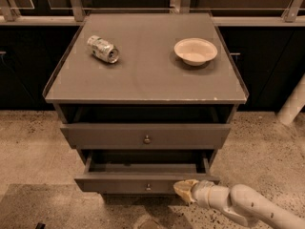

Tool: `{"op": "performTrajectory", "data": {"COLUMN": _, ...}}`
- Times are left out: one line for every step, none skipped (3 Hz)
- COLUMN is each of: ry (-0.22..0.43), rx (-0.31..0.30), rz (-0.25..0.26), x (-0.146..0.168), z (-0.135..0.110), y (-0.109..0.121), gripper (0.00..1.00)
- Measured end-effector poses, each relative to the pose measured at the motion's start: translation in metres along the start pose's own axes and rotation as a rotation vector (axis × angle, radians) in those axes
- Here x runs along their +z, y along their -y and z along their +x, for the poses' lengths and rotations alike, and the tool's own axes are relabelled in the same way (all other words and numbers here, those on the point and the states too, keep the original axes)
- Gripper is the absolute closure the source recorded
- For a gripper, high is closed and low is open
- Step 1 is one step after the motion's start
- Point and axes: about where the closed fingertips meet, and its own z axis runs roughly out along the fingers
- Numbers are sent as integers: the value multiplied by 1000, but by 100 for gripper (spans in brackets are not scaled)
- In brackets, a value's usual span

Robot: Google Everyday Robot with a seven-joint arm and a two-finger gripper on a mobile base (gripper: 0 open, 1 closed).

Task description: Close middle drawer

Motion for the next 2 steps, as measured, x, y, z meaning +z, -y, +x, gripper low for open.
{"op": "performTrajectory", "data": {"ry": 20, "rx": -9, "rz": 8, "x": 2, "z": -6, "y": 4, "gripper": 100}}
{"op": "performTrajectory", "data": {"ry": 102, "rx": -44, "rz": 39, "x": 17, "z": -40, "y": 28, "gripper": 100}}
